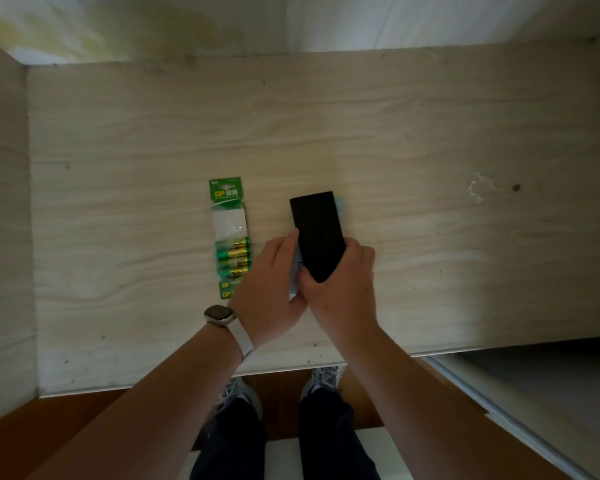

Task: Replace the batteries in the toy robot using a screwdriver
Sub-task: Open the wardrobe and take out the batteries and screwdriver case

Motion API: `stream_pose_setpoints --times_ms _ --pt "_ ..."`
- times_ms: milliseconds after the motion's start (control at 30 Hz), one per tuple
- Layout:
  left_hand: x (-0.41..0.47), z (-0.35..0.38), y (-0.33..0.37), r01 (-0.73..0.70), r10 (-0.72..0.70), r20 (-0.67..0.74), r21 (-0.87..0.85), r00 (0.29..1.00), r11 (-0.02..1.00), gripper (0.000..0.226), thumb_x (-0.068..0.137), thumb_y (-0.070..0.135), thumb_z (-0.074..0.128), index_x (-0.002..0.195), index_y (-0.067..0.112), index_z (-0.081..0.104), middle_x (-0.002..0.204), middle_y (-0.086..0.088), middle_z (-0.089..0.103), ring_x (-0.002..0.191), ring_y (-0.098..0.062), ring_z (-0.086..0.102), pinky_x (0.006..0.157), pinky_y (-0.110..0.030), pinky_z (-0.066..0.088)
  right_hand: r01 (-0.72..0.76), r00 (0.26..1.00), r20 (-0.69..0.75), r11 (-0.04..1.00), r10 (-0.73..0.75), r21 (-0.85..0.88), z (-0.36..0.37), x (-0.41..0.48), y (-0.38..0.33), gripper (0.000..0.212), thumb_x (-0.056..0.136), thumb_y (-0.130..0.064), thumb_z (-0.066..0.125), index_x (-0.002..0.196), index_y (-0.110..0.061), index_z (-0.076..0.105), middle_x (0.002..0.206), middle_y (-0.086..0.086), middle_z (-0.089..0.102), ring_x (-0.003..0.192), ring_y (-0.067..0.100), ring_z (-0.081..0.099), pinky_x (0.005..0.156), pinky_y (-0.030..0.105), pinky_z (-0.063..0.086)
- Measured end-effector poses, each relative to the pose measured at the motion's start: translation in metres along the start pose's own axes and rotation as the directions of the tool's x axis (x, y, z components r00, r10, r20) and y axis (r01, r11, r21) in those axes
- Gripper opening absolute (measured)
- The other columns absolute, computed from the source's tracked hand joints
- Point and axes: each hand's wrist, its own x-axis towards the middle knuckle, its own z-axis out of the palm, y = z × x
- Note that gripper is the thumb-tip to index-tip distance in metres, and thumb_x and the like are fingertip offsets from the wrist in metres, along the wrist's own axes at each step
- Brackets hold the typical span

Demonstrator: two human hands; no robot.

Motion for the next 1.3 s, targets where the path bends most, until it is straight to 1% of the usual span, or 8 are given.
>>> stream_pose_setpoints --times_ms 300,433,533,700,967,1033,1133,1300 --pt "-0.006 -0.001 -0.010 -0.022 0.028 0.076 -0.074 0.997 0.997 0.087 0.081 0.021 0.074 0.154 0.007 0.030 0.141 -0.006 0.042 0.124 -0.012 0.041 0.103 -0.008 0.026 0.004 1.000 0.018 1.000 -0.005 0.008 0.000 -0.002 0.004 0.034 0.094 -0.039 0.053 0.122 -0.019 0.048 0.106 -0.005 0.044 0.092 0.012 0.054 0.071 0.026 0.051" --pt "-0.006 0.001 -0.006 0.003 0.002 0.041 -0.128 0.999 0.992 0.090 0.082 0.034 0.076 0.155 0.016 0.027 0.139 0.002 0.039 0.119 0.001 0.035 0.102 -0.008 0.026 -0.144 0.989 0.057 0.963 0.135 0.229 -0.002 0.000 0.001 0.023 0.089 -0.029 0.063 0.106 -0.026 0.048 0.097 -0.008 0.059 0.081 0.004 0.062 0.054 0.012 0.049" --pt "-0.007 0.005 -0.002 0.038 -0.035 0.024 -0.122 0.999 0.992 0.096 0.078 0.037 0.080 0.155 0.014 0.028 0.132 0.008 0.037 0.115 0.003 0.030 0.099 0.001 0.020 -0.278 0.961 0.119 0.870 0.251 0.407 -0.004 0.003 -0.006 0.030 0.086 -0.022 0.066 0.109 -0.025 0.048 0.098 -0.008 0.062 0.083 0.004 0.063 0.058 0.015 0.050" --pt "-0.008 0.007 0.001 0.092 -0.093 -0.005 -0.141 0.996 0.986 0.099 0.076 0.047 0.078 0.154 0.012 0.029 0.138 -0.001 0.040 0.121 -0.009 0.038 0.103 -0.018 0.030 -0.305 0.951 0.203 0.820 0.233 0.484 -0.005 0.012 -0.009 0.021 0.084 -0.017 0.067 0.085 -0.035 0.056 0.088 -0.006 0.067 0.080 0.010 0.068 0.066 0.026 0.059" --pt "-0.007 0.000 0.001 0.104 -0.100 0.046 -0.087 0.994 0.991 0.105 0.077 0.054 0.075 0.156 0.008 0.022 0.144 -0.004 0.037 0.129 -0.013 0.036 0.103 -0.010 0.021 -0.303 0.947 0.246 0.830 0.207 0.467 -0.008 0.015 -0.003 0.038 0.084 -0.023 0.072 0.115 -0.022 0.051 0.102 -0.003 0.064 0.091 0.013 0.067 0.077 0.034 0.061" --pt "-0.008 -0.005 0.001 0.099 -0.098 0.035 -0.048 0.995 0.994 0.099 0.079 0.055 0.072 0.154 0.006 0.029 0.141 -0.006 0.042 0.126 -0.014 0.040 0.103 -0.015 0.027 -0.295 0.949 0.246 0.827 0.197 0.478 -0.008 0.016 -0.003 0.038 0.084 -0.023 0.073 0.114 -0.021 0.051 0.103 -0.001 0.065 0.090 0.013 0.068 0.074 0.034 0.061" --pt "-0.013 -0.013 -0.008 0.078 -0.056 -0.205 0.099 0.977 0.992 0.068 0.085 0.049 0.063 0.134 0.002 0.058 0.120 -0.013 0.059 0.109 -0.017 0.046 0.091 -0.024 0.039 -0.298 0.947 0.261 0.822 0.189 0.486 -0.008 0.015 -0.001 0.038 0.085 -0.023 0.073 0.115 -0.023 0.049 0.104 -0.001 0.065 0.090 0.013 0.069 0.073 0.034 0.062" --pt "-0.015 -0.026 -0.032 0.302 -0.237 -0.418 0.097 0.877 0.948 0.034 0.084 0.029 0.073 0.108 0.005 0.068 0.103 -0.015 0.063 0.095 -0.032 0.057 0.083 -0.035 0.046 -0.267 0.951 0.269 0.837 0.149 0.477 -0.009 0.013 -0.002 0.037 0.086 -0.023 0.073 0.113 -0.025 0.047 0.101 -0.003 0.063 0.085 0.008 0.068 0.062 0.020 0.056"
